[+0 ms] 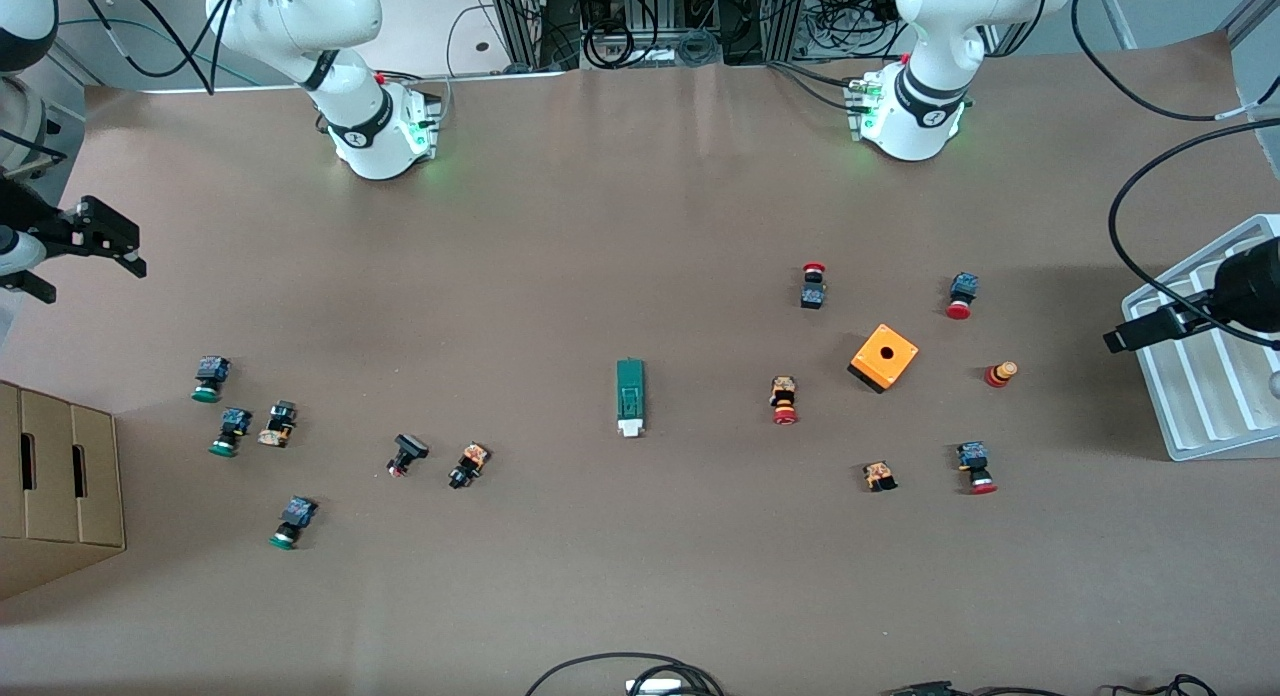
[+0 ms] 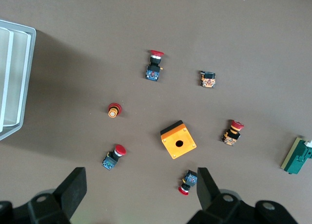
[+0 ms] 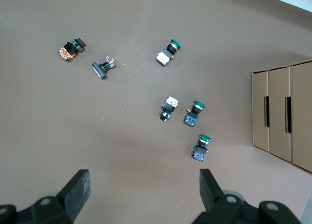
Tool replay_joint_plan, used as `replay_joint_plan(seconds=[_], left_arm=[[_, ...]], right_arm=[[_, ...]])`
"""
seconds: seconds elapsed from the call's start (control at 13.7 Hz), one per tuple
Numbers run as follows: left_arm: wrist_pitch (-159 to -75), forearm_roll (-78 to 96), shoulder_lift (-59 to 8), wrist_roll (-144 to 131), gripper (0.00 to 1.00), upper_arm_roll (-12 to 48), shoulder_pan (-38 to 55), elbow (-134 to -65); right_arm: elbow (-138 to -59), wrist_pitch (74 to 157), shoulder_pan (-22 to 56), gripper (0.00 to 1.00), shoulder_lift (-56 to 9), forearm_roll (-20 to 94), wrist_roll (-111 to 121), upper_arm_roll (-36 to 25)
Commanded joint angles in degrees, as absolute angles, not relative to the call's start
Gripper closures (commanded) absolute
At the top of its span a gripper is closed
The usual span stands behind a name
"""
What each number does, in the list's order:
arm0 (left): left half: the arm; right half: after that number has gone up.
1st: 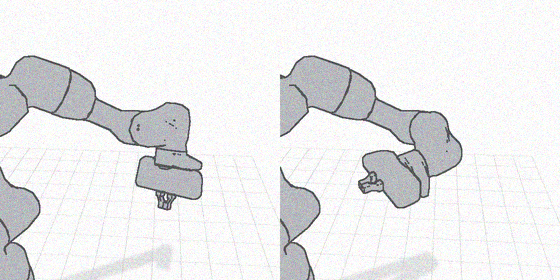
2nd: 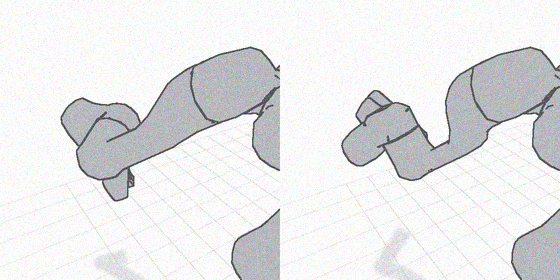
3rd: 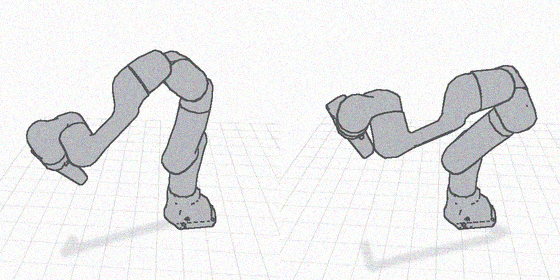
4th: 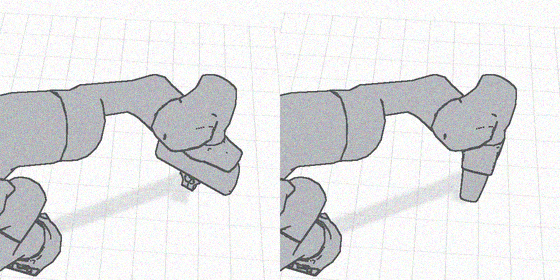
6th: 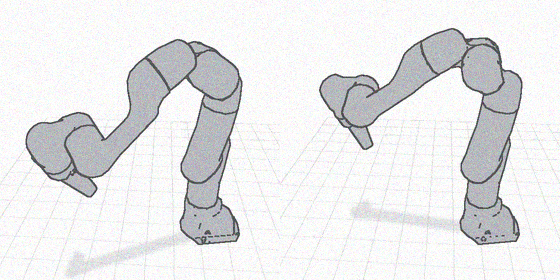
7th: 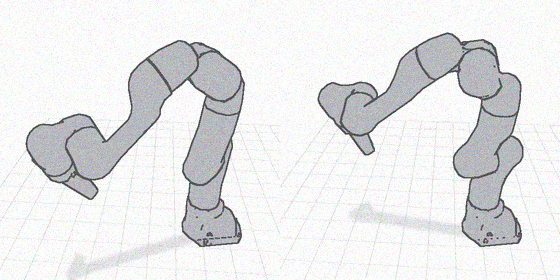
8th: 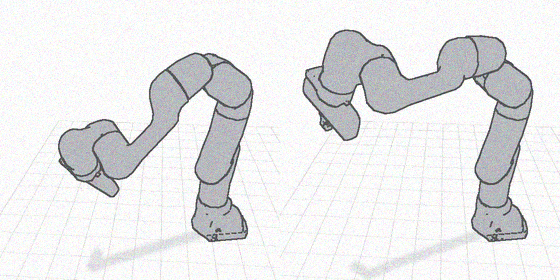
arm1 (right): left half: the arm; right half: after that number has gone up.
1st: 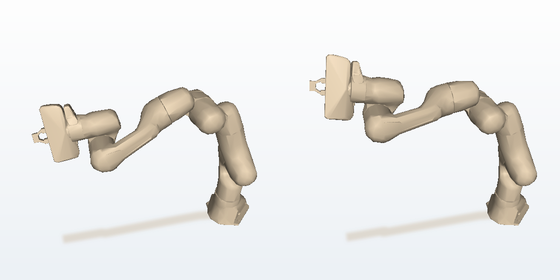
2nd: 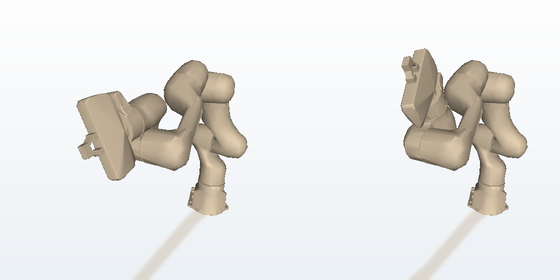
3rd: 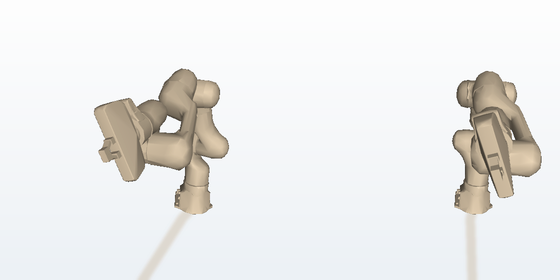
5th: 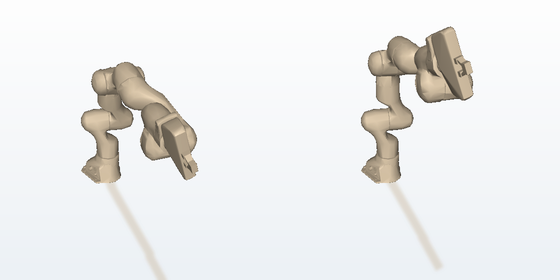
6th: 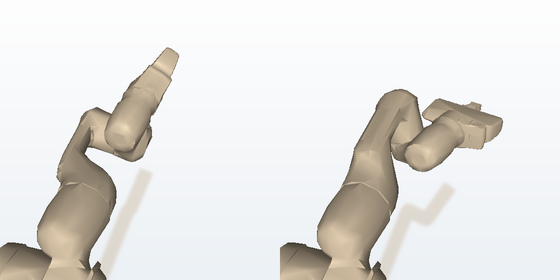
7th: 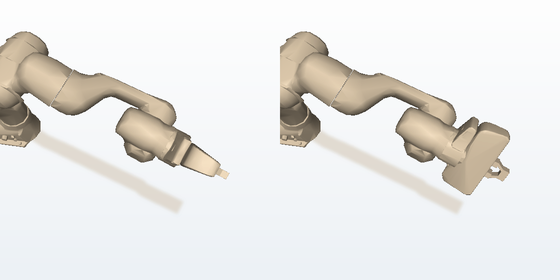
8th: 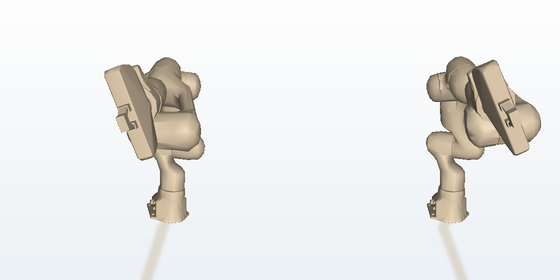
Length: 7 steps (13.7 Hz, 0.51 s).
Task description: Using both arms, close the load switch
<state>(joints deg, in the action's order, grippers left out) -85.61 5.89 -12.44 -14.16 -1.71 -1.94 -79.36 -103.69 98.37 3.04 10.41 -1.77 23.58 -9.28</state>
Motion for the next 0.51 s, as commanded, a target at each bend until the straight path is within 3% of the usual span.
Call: replay_joint_plan(seconds=[0.0, 0.44], left_arm=[[-82.71, 5.80, -10.65, -10.13, 0.00, -1.93, -1.85, -78.66], [-80.24, -1.84, -8.53, -9.58, 0.00, 3.33, -0.09, -78.22]], right_arm=[[-103.97, 97.83, 3.60, 0.00, 11.16, -3.16, 23.56, -9.58], [-103.97, 97.65, 3.52, 0.00, 11.16, -1.94, 17.44, -9.67]])
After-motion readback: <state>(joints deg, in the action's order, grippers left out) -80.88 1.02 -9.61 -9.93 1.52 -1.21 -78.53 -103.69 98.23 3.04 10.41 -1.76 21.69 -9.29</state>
